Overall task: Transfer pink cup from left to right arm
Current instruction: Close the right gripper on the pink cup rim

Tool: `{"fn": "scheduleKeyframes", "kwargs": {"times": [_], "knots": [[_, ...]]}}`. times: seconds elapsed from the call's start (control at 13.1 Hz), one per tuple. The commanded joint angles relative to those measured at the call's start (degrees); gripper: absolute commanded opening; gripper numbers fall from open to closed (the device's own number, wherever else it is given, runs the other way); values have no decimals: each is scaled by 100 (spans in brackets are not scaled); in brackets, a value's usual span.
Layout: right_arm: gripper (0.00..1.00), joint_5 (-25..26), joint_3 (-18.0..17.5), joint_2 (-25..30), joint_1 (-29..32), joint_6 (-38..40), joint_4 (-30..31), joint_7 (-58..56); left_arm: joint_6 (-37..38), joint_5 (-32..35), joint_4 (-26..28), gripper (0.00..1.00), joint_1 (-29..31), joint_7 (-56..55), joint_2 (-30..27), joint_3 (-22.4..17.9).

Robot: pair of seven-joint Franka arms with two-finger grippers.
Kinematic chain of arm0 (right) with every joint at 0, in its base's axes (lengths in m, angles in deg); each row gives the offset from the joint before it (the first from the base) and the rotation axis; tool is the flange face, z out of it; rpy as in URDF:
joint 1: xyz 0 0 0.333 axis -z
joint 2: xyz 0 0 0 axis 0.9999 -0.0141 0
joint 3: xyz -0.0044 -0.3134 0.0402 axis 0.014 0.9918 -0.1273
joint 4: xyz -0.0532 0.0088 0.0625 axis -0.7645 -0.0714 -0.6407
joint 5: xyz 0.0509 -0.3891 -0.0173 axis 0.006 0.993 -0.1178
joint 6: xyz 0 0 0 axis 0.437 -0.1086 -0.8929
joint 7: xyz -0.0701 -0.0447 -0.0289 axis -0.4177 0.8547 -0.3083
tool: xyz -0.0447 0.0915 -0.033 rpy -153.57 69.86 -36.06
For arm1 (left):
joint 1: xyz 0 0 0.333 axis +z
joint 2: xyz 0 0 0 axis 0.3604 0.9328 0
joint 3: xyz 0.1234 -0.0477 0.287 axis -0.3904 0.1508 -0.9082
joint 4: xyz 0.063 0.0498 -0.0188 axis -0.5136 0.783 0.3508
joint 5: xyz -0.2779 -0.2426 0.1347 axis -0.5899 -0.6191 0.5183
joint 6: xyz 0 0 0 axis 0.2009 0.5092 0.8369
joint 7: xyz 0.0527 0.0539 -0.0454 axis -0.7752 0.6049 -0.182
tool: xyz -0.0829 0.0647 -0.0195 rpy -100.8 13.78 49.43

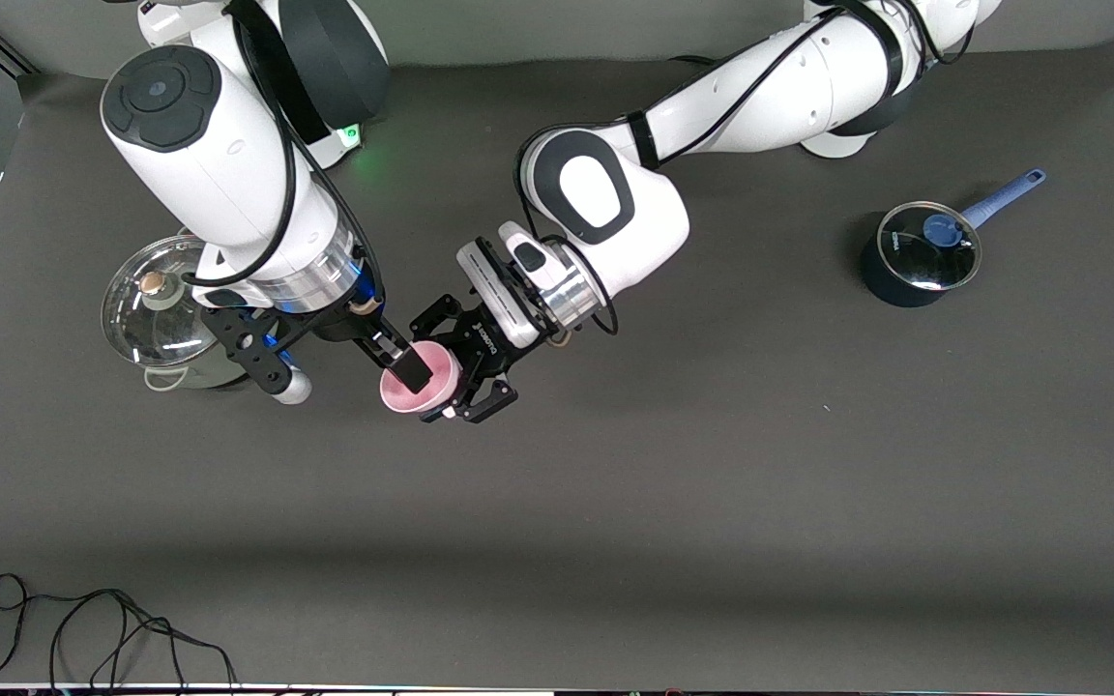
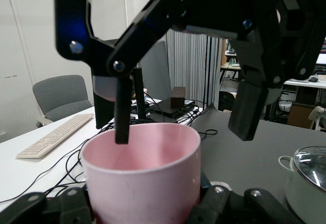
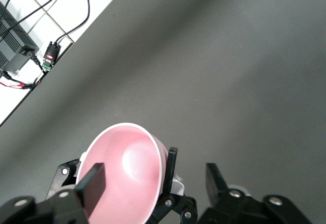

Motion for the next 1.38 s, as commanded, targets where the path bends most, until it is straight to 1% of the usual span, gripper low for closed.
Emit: {"fn": "scheduleKeyframes", "kwargs": {"times": [0.0, 0.31, 0.38, 0.53, 0.61, 0.69, 1.07, 1.15, 1.22, 1.3], "knots": [[55, -94, 20, -89, 15, 13, -187, 117, -38, -50, -174, 0, -139, -32, -2, -54], [26, -103, 20, -89, 15, 13, -187, 126, -46, -58, -183, 0, -139, -32, -11, -46], [24, -103, 20, -89, 15, 13, -187, 126, -46, -50, -174, 0, -139, -32, -11, -46], [10, -103, 20, -89, 15, 13, -187, 126, -46, -50, -174, 0, -139, -32, -20, -46], [2, -111, 20, -89, 15, 13, -187, 143, -46, -50, -174, 0, -139, -32, -20, -46], [0, -172, 28, -89, 15, 13, -187, 204, -46, -50, -174, 0, -139, -32, -20, -37], [0, -190, 37, -89, 15, 13, -205, 240, -46, -50, -297, 0, -219, -32, -20, -72], [0, -190, 37, -89, 15, 4, -205, 240, -20, -6, -306, 64, -210, -49, -11, -142], [0, -182, 37, -89, 15, 13, -205, 240, -29, 107, -306, 100, -227, -84, -28, -195], [0, -182, 37, -89, 15, 13, -205, 240, -20, 135, -306, 100, -253, -85, -20, -204]]}}
